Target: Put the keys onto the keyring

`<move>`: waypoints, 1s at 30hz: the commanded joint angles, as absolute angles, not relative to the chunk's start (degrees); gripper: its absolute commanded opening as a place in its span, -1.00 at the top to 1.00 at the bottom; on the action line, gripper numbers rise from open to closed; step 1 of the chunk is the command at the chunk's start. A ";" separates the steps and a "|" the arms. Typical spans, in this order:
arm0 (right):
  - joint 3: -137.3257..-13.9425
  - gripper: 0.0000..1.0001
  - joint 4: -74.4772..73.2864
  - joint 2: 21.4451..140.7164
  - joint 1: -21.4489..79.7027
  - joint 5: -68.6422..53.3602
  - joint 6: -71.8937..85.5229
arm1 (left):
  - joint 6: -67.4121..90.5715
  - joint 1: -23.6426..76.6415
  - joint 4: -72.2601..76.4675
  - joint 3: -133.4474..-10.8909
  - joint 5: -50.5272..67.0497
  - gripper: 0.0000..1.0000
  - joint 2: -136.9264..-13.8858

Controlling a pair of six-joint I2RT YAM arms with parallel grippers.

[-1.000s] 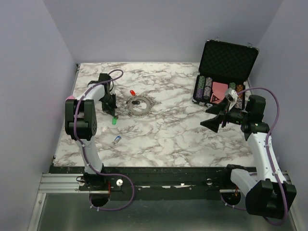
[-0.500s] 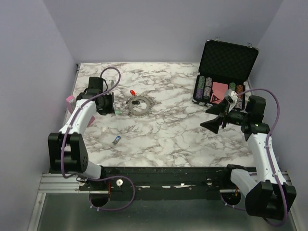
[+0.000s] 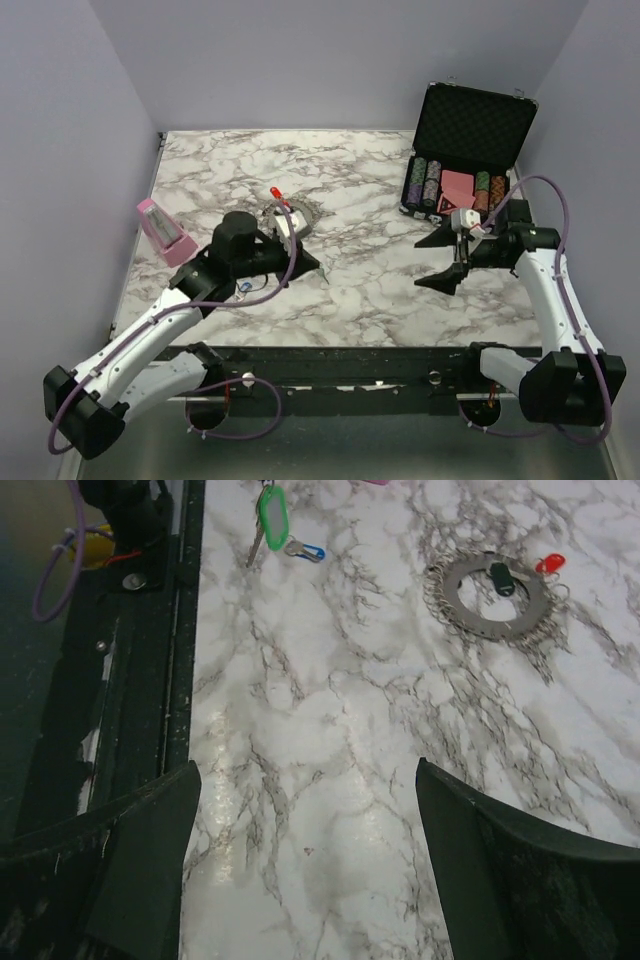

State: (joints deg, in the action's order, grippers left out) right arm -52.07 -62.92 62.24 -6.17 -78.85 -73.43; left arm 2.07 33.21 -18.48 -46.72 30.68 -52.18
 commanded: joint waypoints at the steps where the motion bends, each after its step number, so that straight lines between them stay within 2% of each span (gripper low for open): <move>1: -55.90 -0.88 -81.30 64.87 -0.45 -77.00 -89.39 | 2.55 46.02 -3.17 -44.73 30.17 1.00 -52.99; 7: -55.37 -0.81 -75.60 62.67 5.97 -76.12 -82.81 | 1.76 56.33 4.91 -46.84 23.04 1.00 -62.03; 14: -52.91 -0.65 -72.51 62.14 6.07 -74.01 -79.64 | 2.37 60.12 11.77 -50.71 20.48 1.00 -73.81; 17: -52.91 -0.62 -64.20 60.74 6.06 -71.47 -68.17 | 2.55 60.47 14.76 -51.59 20.13 1.00 -78.29; 20: -52.13 -0.64 -51.80 57.75 4.32 -63.22 -49.62 | 3.51 60.56 16.78 -53.08 19.16 1.00 -83.92; 22: -50.11 -0.66 -47.91 56.08 0.90 -62.05 -46.50 | 4.39 60.82 18.53 -53.70 18.64 1.00 -87.44; 27: -45.53 -0.67 -48.86 54.32 -1.05 -65.56 -50.69 | 5.89 62.05 28.37 -50.19 17.31 1.00 -90.70; 30: -45.88 -0.66 -59.10 55.63 -1.05 -68.37 -66.21 | 5.63 62.75 35.92 -45.02 18.54 1.00 -88.08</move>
State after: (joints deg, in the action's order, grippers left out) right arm -46.44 -51.88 54.96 -0.86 -66.28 -53.76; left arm 4.91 61.43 22.15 -49.95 18.59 -91.07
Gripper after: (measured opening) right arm 0.831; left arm 0.007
